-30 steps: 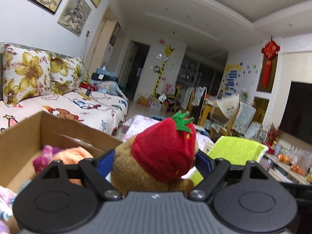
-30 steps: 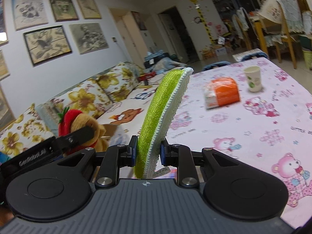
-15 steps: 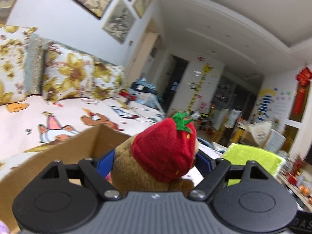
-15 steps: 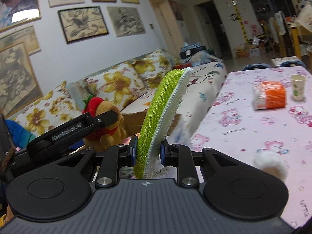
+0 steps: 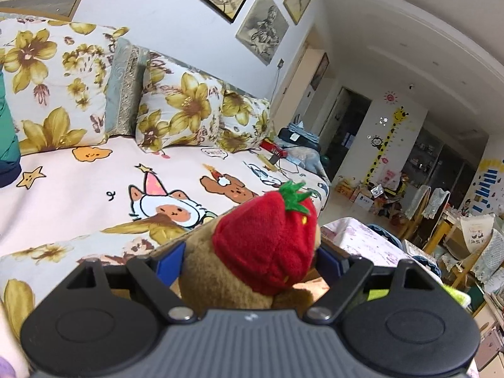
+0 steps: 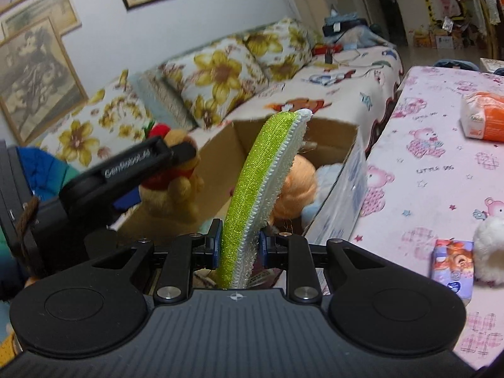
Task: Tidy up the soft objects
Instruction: 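Drop the bear into the box with left tool while right tool drops the green sponge in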
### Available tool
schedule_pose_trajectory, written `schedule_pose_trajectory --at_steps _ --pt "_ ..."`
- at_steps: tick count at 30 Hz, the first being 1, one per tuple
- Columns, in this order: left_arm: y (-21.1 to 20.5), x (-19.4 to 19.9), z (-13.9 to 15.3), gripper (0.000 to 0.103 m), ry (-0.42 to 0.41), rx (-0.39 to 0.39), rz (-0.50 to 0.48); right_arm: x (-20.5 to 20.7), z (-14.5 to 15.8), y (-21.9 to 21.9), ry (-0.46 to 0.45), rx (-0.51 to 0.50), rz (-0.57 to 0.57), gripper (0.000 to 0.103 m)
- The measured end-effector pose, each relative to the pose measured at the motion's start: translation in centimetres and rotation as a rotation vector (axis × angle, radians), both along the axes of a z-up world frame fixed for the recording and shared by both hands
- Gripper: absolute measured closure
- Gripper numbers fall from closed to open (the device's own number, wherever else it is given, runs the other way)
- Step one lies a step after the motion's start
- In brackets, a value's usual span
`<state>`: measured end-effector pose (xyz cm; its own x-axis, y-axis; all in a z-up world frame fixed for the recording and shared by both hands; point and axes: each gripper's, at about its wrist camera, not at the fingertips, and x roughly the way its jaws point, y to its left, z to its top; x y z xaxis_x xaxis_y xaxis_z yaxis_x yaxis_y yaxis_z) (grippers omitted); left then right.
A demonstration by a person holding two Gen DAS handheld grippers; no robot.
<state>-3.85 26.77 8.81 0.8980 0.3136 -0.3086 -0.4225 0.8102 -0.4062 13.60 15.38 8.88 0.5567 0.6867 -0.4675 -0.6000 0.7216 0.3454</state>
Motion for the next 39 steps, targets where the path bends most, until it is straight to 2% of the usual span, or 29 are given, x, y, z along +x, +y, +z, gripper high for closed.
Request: schedule_pose_trajectory --at_steps 2,5,6,7,10,11,14,22,26,29,33,39 --pt "-0.1 0.0 0.0 0.017 0.007 0.004 0.002 -0.2 0.2 0.6 0.008 -0.031 0.014 0.072" --pt "-0.1 0.1 0.0 0.015 0.018 0.01 0.01 -0.5 0.7 1.6 -0.015 -0.103 0.011 0.059" --pt "-0.1 0.1 0.0 0.014 0.022 0.009 0.015 -1.0 0.7 1.6 -0.034 -0.133 0.003 0.044" --pt "0.0 0.2 0.0 0.013 0.027 0.008 0.022 -1.1 0.8 1.8 -0.053 -0.154 -0.008 0.023" --pt "0.1 0.0 0.0 0.009 0.024 0.009 0.031 -1.8 1.4 1.5 -0.11 -0.162 -0.027 0.006" --pt "-0.1 0.0 0.1 0.008 0.019 0.015 0.033 -2.1 1.5 1.3 -0.125 -0.16 -0.035 0.003" --pt "-0.7 -0.2 0.3 0.001 0.008 0.046 0.038 -2.9 2.1 0.4 -0.156 -0.148 -0.069 0.002" --pt "-1.2 -0.4 0.7 0.001 -0.024 0.058 0.01 -3.1 2.3 -2.4 -0.163 -0.072 -0.19 0.001" --pt "-1.4 -0.2 0.8 0.001 -0.024 0.057 -0.003 -3.0 1.8 -3.7 -0.179 -0.071 -0.301 0.001" --pt "-1.6 -0.1 0.7 0.001 -0.021 0.058 -0.014 -2.5 1.0 -4.1 -0.174 -0.111 -0.37 0.001" --pt "-2.0 0.0 0.7 0.001 -0.023 0.07 -0.027 -1.5 -0.1 -3.2 -0.151 -0.112 -0.368 0.001" --pt "-2.5 0.3 0.7 0.001 -0.018 0.091 -0.049 -0.6 -0.9 -0.9 -0.187 -0.191 -0.369 0.001"
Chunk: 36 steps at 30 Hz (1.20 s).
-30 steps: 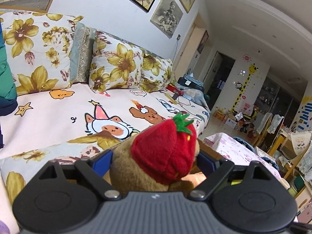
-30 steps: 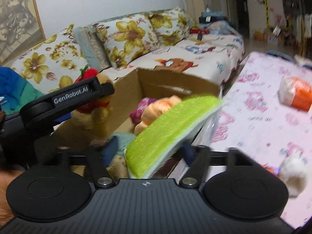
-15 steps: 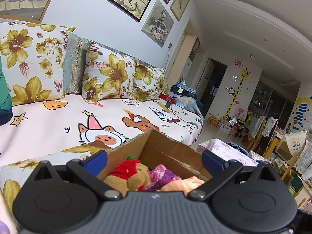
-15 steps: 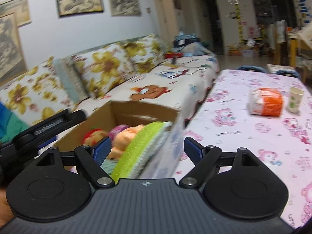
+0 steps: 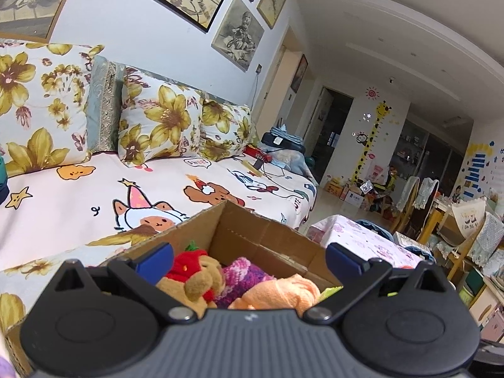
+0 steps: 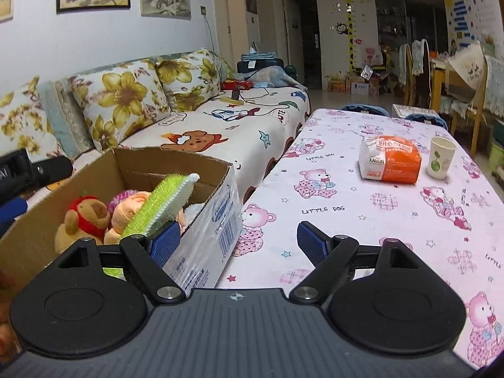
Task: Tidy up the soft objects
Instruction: 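Drop the bear into the box with left tool while right tool drops the green sponge in, then move the right tool over the white fluffy ring and grasp it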
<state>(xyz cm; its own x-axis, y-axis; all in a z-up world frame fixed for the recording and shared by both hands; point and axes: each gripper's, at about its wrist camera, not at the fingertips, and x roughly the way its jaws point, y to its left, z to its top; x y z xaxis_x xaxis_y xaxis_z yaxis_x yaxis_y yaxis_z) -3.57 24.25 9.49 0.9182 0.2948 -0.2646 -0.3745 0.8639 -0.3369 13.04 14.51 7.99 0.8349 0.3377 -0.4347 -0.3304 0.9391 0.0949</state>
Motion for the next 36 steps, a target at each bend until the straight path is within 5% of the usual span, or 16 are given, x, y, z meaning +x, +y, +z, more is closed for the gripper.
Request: schedule_pose_trajectory --at_steps 7,13,36 --pt "-0.3 0.1 -0.1 0.001 0.0 0.009 -0.011 1.3 1.0 0.1 -0.036 0.017 -0.049 0.001" --pt "-0.3 0.3 -0.1 0.001 -0.002 0.008 -0.018 0.6 0.7 -0.3 -0.045 0.032 0.019 0.001" --pt "-4.1 0.6 0.3 0.001 -0.029 0.076 -0.109 -2.0 -1.8 -10.0 -0.019 0.113 -0.254 0.0"
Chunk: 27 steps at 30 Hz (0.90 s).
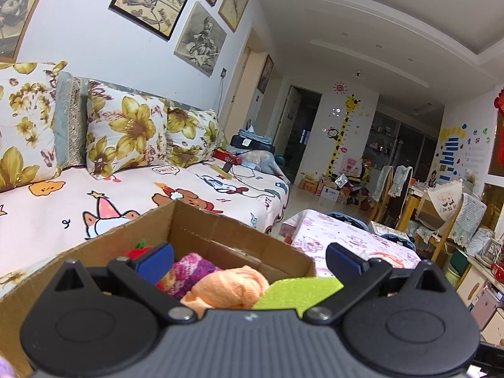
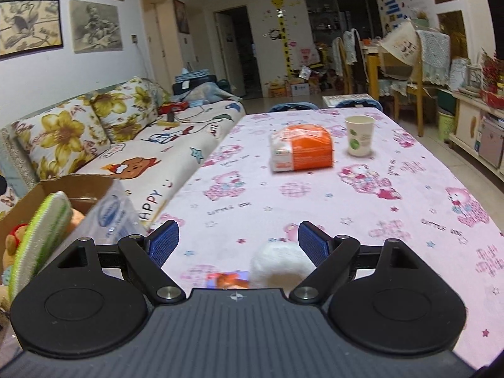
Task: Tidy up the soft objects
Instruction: 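Move the right tool over the white fluffy ring and grasp it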
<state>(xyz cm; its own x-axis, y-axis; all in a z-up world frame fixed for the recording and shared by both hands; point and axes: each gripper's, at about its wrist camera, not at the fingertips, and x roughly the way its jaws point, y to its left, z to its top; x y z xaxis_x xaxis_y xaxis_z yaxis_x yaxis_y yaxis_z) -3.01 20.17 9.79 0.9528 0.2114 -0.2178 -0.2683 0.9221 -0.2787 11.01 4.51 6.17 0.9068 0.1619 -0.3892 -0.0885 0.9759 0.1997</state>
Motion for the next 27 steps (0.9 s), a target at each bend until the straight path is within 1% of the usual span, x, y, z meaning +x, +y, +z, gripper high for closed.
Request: schedule_pose_trajectory --at_steps 5,14,21,27 --pt "-1.0 0.0 0.3 0.001 -0.016 0.023 -0.019 -0.5 -0.5 -1.2 0.011 0.014 -0.031 0.0" --pt "-3.0 0.1 0.4 0.001 -0.026 0.066 -0.049 -2.3 -1.0 -2.0 0.021 0.017 -0.074 0.0" --pt "-4.7 0.3 0.6 0.001 -0.041 0.102 -0.086 -1.9 -1.7 -3.0 0.05 0.02 -0.106 0.0" --pt "-6.6 0.4 0.5 0.001 -0.044 0.136 -0.133 -1.4 -2.3 -3.5 0.08 0.023 -0.1 0.0"
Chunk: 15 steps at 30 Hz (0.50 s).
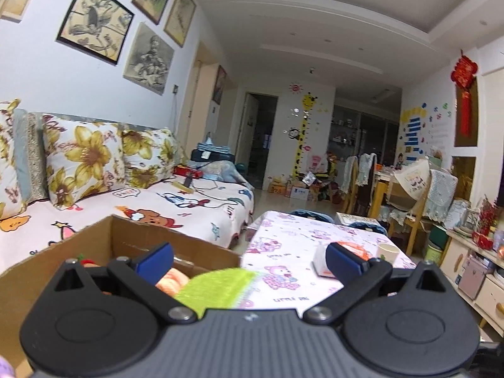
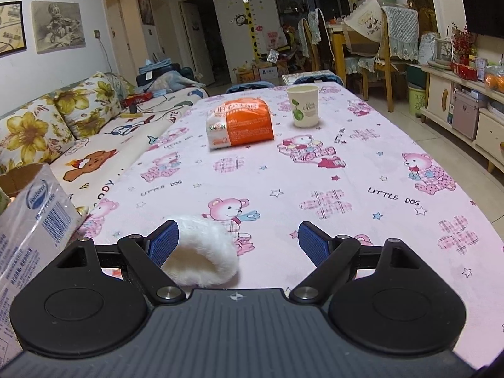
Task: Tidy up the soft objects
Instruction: 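Move the right tool over the white fluffy ring and grasp it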
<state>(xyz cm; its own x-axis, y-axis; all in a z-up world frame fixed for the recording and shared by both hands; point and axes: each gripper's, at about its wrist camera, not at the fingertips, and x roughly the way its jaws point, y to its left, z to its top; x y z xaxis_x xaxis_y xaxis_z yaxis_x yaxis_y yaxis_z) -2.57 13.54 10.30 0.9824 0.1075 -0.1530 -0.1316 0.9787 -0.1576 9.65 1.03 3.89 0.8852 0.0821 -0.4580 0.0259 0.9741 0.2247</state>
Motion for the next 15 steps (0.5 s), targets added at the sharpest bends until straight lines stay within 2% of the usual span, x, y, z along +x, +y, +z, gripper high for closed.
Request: schedule_pose_trajectory --at_steps 7,15 --pt "-2.3 0.3 -0.3 0.001 0.0 0.036 -0.081 1.1 -0.9 0.4 0.028 0.031 0.092 0.0" --pt "-3.9 1.2 -1.5 0.001 0.042 0.073 -0.15 2.7 -1.3 1.3 0.038 0.064 0.192 0.0"
